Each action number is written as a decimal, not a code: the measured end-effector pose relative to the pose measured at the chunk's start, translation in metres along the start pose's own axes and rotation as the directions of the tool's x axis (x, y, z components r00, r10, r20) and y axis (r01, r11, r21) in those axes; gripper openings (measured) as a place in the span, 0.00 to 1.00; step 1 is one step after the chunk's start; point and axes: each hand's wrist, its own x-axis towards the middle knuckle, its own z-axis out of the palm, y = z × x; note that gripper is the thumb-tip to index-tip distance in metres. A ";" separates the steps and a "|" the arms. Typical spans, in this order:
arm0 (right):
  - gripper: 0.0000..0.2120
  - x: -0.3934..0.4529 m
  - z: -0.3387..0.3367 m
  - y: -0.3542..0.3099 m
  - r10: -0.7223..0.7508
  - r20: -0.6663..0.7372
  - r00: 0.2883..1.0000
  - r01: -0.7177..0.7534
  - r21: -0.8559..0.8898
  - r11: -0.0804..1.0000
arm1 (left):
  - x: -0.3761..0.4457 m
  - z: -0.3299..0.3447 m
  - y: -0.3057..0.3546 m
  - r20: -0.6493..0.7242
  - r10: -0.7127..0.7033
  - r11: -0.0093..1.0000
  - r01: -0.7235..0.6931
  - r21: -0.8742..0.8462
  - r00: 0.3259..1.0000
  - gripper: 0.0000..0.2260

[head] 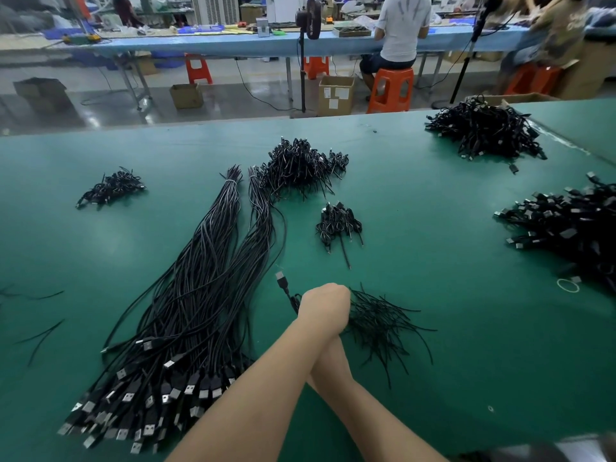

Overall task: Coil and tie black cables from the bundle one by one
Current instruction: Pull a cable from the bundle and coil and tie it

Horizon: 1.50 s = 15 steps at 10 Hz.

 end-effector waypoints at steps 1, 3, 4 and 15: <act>0.13 -0.006 0.010 0.001 0.086 0.062 0.994 -0.104 0.438 0.893 | -0.007 -0.004 0.003 0.006 0.006 0.999 -0.007 0.036 1.000 0.12; 0.16 -0.023 0.010 0.011 0.083 -0.015 0.996 -0.044 0.749 0.661 | -0.021 -0.011 0.013 -0.074 0.111 0.970 -0.092 0.224 0.991 0.13; 0.13 -0.019 0.009 0.010 -0.016 -0.020 1.000 0.026 0.827 0.562 | -0.041 -0.023 0.014 -0.179 0.192 0.949 -0.136 0.283 0.965 0.09; 0.17 0.002 0.012 0.019 -0.175 -0.221 0.959 0.235 0.285 0.929 | -0.076 0.018 -0.081 0.025 -0.304 0.326 0.129 -0.936 0.952 0.09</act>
